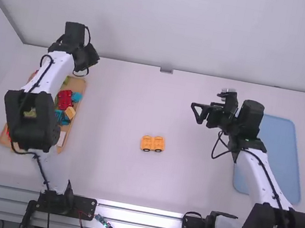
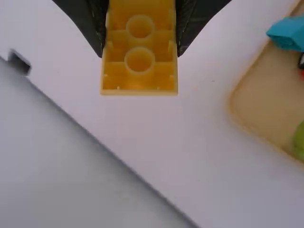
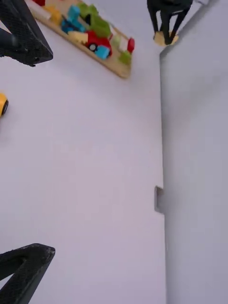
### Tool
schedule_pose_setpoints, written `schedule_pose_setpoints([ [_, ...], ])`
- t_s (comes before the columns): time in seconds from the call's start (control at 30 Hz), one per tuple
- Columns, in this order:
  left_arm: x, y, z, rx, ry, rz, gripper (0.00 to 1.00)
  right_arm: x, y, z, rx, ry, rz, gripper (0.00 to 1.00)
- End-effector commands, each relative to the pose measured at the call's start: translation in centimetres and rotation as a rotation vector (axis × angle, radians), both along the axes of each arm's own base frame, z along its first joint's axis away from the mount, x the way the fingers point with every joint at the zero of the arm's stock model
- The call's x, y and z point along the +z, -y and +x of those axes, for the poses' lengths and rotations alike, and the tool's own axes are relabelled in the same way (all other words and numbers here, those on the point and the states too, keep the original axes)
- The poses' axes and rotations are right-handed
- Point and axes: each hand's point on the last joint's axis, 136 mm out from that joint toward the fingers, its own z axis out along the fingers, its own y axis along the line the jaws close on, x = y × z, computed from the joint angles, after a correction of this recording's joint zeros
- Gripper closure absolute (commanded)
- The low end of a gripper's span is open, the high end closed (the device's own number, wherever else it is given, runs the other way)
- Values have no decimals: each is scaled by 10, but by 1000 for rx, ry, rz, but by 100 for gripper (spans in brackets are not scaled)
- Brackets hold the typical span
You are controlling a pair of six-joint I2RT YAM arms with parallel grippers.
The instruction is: Assemble lego blocks to make yellow taxi
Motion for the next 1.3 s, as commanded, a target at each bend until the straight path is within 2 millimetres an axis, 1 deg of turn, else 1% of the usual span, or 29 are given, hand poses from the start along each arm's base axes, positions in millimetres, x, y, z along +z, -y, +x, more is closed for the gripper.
schedule_pose_setpoints([
  [0.0,2,18,-29,-146,32,7,99,17,-12,-2,72,29,56,1],
  [0.03,4,36,-40,-240,72,-9,99,19,-15,-2,78,28,70,1],
  [0.07,6,50,-48,-308,98,-19,99,21,-18,-2,81,31,78,1],
  [0.1,4,66,-57,-390,128,-30,99,23,-22,-2,89,34,83,1],
  [0.13,5,75,-62,-434,146,-39,99,23,-24,-3,97,38,82,1],
  [0.2,3,101,-77,-555,189,-65,99,25,-32,-4,121,50,85,1],
  [0.23,2,125,-91,-663,236,-95,99,25,-40,-5,146,59,88,1],
  [0.3,2,155,-108,-800,303,-109,99,27,-52,-10,205,70,107,1],
  [0.4,-1,206,-138,-1006,400,-133,98,30,-74,-22,337,74,171,1],
  [0.43,-1,220,-148,-1075,431,-143,99,29,-78,-25,373,72,187,1],
  [0.47,-1,224,-152,-1099,443,-149,99,29,-79,-26,384,73,192,1],
  [0.53,4,256,-180,-1279,545,-203,99,25,-88,-33,469,65,228,1],
  [0.57,6,261,-184,-1303,563,-216,99,24,-89,-35,486,63,236,1],
  [0.67,19,281,-207,-1412,661,-308,99,20,-95,-46,601,34,308,0],
  [0.73,22,284,-210,-1421,681,-323,99,22,-97,-50,643,42,325,3],
  [0.83,32,294,-222,-1474,759,-346,98,27,-103,-60,743,53,366,9],
  [0.97,41,301,-227,-1463,801,-371,99,31,-115,-72,829,72,380,13],
  [1.17,47,301,-224,-1438,818,-379,99,32,-127,-81,870,75,380,16],
  [1.27,47,301,-224,-1435,818,-378,99,32,-132,-85,885,73,381,20],
])
